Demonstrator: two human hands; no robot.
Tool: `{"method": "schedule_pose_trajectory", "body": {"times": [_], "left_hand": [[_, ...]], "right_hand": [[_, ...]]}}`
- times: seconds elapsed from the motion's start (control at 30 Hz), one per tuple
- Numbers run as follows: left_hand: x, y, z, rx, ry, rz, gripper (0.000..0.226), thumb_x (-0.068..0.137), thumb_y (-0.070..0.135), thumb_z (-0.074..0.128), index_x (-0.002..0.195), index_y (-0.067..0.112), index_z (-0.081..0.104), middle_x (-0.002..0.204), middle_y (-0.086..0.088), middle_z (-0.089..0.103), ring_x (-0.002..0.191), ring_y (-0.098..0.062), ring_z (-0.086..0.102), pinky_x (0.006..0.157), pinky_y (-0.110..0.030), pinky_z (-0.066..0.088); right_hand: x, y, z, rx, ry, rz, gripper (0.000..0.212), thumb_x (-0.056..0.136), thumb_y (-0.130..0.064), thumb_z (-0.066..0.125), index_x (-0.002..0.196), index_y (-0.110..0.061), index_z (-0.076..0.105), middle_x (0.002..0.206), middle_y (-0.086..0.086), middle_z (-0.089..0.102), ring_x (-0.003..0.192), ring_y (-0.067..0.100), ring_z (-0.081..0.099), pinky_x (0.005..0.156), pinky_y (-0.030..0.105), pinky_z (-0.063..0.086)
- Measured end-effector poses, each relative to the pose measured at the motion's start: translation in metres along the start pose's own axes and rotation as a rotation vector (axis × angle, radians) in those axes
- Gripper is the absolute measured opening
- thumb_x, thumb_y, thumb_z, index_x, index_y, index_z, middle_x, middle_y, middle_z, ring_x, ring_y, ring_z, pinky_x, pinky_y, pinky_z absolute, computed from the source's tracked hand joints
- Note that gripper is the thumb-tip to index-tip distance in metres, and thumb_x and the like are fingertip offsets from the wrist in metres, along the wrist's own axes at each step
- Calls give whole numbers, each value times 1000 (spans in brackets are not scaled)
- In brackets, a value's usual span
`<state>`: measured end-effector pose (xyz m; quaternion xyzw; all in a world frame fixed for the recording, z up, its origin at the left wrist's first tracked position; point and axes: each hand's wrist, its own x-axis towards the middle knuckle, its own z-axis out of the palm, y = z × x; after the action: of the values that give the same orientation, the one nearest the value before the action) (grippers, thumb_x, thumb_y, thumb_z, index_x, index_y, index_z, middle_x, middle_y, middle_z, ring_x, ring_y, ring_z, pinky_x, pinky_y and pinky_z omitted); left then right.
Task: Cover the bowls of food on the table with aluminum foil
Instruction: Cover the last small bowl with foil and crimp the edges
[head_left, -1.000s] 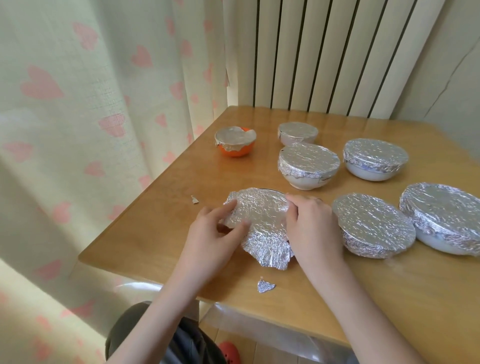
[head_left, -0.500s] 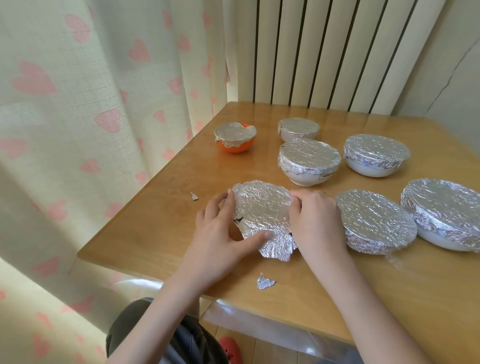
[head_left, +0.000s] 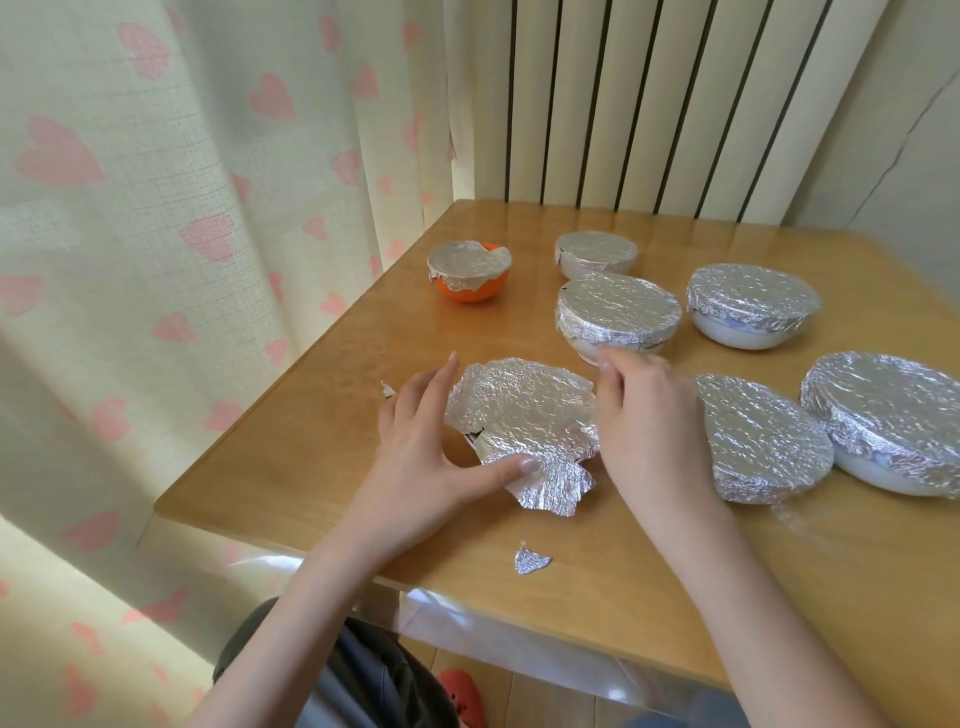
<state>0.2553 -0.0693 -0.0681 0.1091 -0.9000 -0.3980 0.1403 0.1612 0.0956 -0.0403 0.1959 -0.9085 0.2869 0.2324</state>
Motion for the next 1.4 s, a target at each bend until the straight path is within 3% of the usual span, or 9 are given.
{"method": "schedule_pose_trajectory", "body": {"times": [0.17, 0.23, 0.33, 0.43, 0.7, 1.03, 1.13, 1.23, 1.4], "left_hand": [[10, 1, -6, 87, -108, 104, 128, 45, 86, 55, 155, 35, 13, 159, 18, 10, 142, 3, -2, 118, -28, 3], [16, 3, -6, 150, -190, 135, 130, 45, 87, 56, 155, 33, 10, 160, 17, 6, 143, 4, -6, 119, -29, 0], [21, 8, -11, 154, -281, 107, 127, 55, 78, 72, 154, 33, 9, 160, 13, 11, 141, 6, 3, 122, -41, 6], [28, 4, -16, 105, -321, 105, 121, 58, 72, 76, 154, 37, 10, 160, 12, 16, 145, -1, 12, 122, -42, 13], [33, -7, -29, -30, -339, 124, 92, 66, 51, 73, 148, 40, 32, 153, 29, 21, 141, 15, 11, 113, -15, 14], [32, -13, -24, 3, -292, 134, 77, 76, 55, 59, 147, 32, 39, 151, 27, 27, 134, 24, 11, 117, -19, 17], [32, -16, -23, -61, -256, 110, 75, 76, 52, 60, 145, 36, 38, 142, 35, 26, 124, 34, 10, 101, 2, 22], [32, -17, -23, -100, -235, 88, 66, 83, 42, 62, 144, 34, 39, 140, 31, 27, 132, 24, 15, 84, 9, 26], [31, -19, -21, -130, -231, 76, 58, 93, 29, 60, 146, 29, 38, 145, 20, 29, 140, 9, 18, 84, 8, 27]], "right_hand": [[15, 6, -12, 204, 49, -46, 30, 96, -5, 47, 118, -10, 66, 107, 9, 68, 96, 24, 62, 81, 17, 38], [17, 7, -11, 259, -72, -104, 34, 96, -4, 46, 123, -15, 63, 109, 5, 66, 91, 10, 59, 84, 10, 40], [15, 11, -5, 245, -374, -221, 42, 98, -6, 42, 135, -24, 53, 136, -9, 51, 118, -6, 42, 93, -5, 21], [8, 14, -1, 176, -532, -239, 46, 99, -6, 41, 141, -25, 46, 148, -8, 40, 136, 0, 31, 102, 4, 15], [-6, 3, -7, -2, -497, -171, 44, 99, -18, 40, 143, -15, 41, 149, 3, 40, 138, 14, 34, 107, 21, 25], [-34, -6, -10, -80, -381, -124, 42, 97, -39, 43, 131, -16, 55, 137, 0, 49, 127, 18, 32, 106, 28, 27], [-35, -8, -9, -86, -391, -126, 46, 97, -41, 41, 133, -16, 53, 139, 1, 47, 127, 19, 29, 106, 28, 24], [-34, -9, -9, -97, -401, -133, 49, 97, -44, 37, 137, -17, 49, 142, -1, 44, 128, 18, 26, 107, 27, 22], [-34, -12, -8, -110, -403, -116, 49, 97, -46, 36, 135, -19, 50, 141, -2, 45, 127, 18, 27, 107, 30, 26]]}}
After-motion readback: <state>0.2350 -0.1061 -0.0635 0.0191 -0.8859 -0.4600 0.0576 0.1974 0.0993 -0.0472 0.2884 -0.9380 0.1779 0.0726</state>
